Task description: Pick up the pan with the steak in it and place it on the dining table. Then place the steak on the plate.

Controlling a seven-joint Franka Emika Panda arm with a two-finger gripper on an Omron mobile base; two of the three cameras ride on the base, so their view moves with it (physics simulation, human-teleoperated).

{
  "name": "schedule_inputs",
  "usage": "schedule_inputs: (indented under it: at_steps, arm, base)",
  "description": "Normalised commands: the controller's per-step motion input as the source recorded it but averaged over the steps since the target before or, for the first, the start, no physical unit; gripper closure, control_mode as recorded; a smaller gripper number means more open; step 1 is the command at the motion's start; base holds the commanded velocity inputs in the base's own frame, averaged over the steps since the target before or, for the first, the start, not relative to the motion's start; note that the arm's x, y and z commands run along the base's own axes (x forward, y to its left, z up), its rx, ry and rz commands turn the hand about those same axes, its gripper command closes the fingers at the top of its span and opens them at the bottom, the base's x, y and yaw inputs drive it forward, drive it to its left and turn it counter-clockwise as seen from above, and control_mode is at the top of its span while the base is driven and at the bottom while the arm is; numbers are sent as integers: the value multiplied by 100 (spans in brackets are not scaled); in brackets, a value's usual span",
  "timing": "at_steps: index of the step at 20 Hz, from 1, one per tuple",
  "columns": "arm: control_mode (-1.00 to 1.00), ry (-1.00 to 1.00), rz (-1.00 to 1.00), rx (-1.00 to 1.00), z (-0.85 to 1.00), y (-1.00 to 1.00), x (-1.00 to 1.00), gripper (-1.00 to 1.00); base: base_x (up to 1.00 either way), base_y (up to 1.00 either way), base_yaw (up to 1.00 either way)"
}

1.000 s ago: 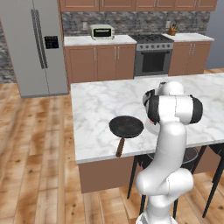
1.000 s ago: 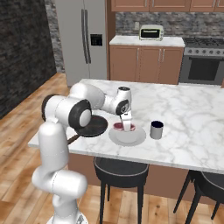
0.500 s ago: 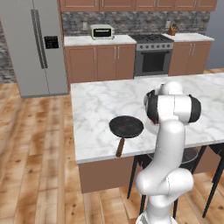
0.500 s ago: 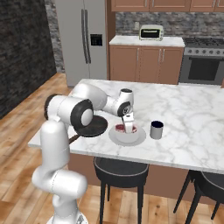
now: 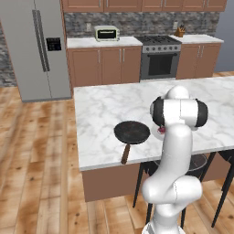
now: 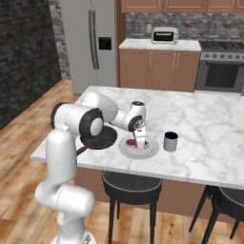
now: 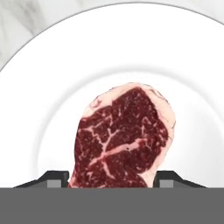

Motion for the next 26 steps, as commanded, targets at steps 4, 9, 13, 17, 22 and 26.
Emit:
schedule_inputs:
  at_steps: [4, 9, 13, 17, 22, 26]
  arm:
    - [-100, 0, 0, 2, 2, -4, 3, -100]
    - [-100, 0, -1, 10, 42, -16, 6, -100]
    - [-100, 0, -3, 9, 66, -12, 0, -100]
    - [-100, 0, -1, 7, 69, -4, -8, -100]
    - [-100, 0, 1, 0, 61, 26, -51, -100]
    - [-100, -2, 6, -11, 42, 42, -75, -100]
  base:
    - [0, 0, 0]
    - [0, 0, 0]
    - [0, 0, 0]
    - [0, 0, 0]
    - [0, 0, 0]
    - [0, 0, 0]
